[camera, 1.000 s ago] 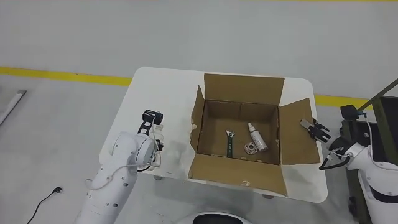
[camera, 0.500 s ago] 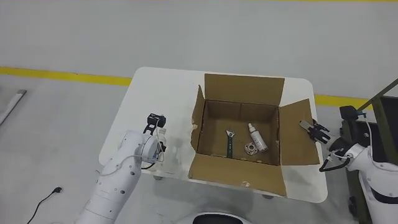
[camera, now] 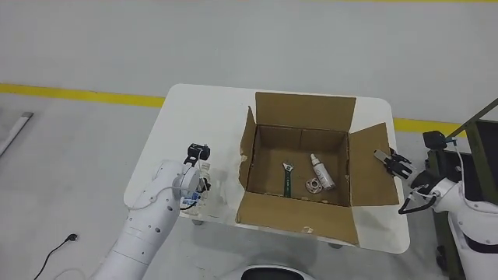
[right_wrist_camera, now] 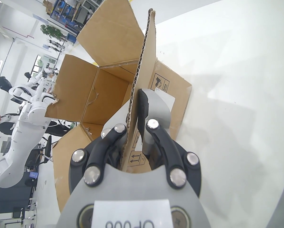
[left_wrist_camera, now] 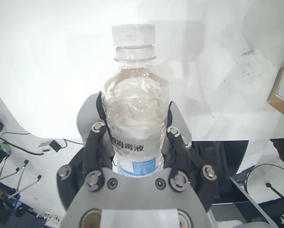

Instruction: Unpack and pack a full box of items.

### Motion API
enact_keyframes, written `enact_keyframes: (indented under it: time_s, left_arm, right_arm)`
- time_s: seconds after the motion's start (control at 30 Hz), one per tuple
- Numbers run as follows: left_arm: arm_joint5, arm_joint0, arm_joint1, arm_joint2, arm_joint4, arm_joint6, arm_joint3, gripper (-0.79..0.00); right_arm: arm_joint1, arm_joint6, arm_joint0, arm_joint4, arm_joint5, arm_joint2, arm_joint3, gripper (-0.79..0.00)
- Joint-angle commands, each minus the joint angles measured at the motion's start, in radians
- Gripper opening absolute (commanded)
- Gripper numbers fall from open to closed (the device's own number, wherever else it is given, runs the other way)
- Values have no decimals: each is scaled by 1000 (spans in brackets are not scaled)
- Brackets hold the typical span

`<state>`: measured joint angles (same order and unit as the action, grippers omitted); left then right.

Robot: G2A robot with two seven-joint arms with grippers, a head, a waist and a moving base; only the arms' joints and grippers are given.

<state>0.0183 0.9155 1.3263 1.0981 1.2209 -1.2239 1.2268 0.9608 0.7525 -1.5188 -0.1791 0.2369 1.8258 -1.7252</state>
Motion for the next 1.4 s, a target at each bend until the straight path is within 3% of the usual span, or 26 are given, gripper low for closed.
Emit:
enact_keyframes:
  time_s: [0.0, 0.17, 0.37, 0.43, 0.47, 0.5, 0.53, 0.8, 1.0, 1.03, 1.1, 1.13, 1.17, 1.2, 1.37]
  left_arm:
    - [-7, -3, 0, 2, -6, -4, 1, 0]
    - [-13, 1, -5, 15, 4, -2, 26, 0]
    - [-21, 43, -18, 65, -3, -23, 152, 0]
    - [-16, 62, -24, 85, -2, -31, 206, 0]
    - [-14, 72, -26, 95, -6, -36, 233, 0]
    - [-12, 80, -28, 104, -4, -41, 258, 0]
    - [-12, 89, -30, 112, -4, -45, 281, 0]
    - [4, 143, -42, 162, -13, -59, 427, 0]
    - [9, 167, -48, 193, -20, -57, 491, 0]
    - [8, 170, -49, 197, -22, -56, 500, 0]
    - [9, 171, -49, 199, -24, -55, 503, 0]
    - [9, 171, -49, 199, -24, -55, 503, 0]
    - [9, 171, -49, 199, -24, -55, 503, 0]
    - [9, 171, -49, 199, -24, -55, 503, 0]
    - [9, 171, -49, 199, -24, -55, 503, 0]
  right_arm:
    - [-1, 0, 5, -3, 0, 1, 2, -785]
    - [-4, -1, 17, -21, 4, 4, 1, -785]
    - [-13, 42, 57, -72, 40, -3, 3, -785]
    - [-16, 61, 77, -90, 51, -12, 12, -477]
    - [-17, 60, 86, -101, 54, -15, 16, -388]
    - [-17, 57, 93, -104, 52, -19, 21, -142]
    - [-18, 54, 99, -103, 50, -21, 23, 0]
    - [-21, -12, 82, -111, 14, 34, -41, 0]
    - [-24, -36, -13, -149, 108, 105, -237, 0]
    - [-24, -30, -34, -173, 121, 113, -276, -74]
    - [-25, -20, -69, -236, 129, 113, -355, -409]
    - [-25, -20, -82, -267, 127, 105, -388, -542]
    - [-24, -13, -94, -295, 127, 87, -416, -745]
    - [-24, -6, -100, -321, 106, 66, -432, -785]
    - [-25, 63, -46, -519, 17, -119, -457, -785]
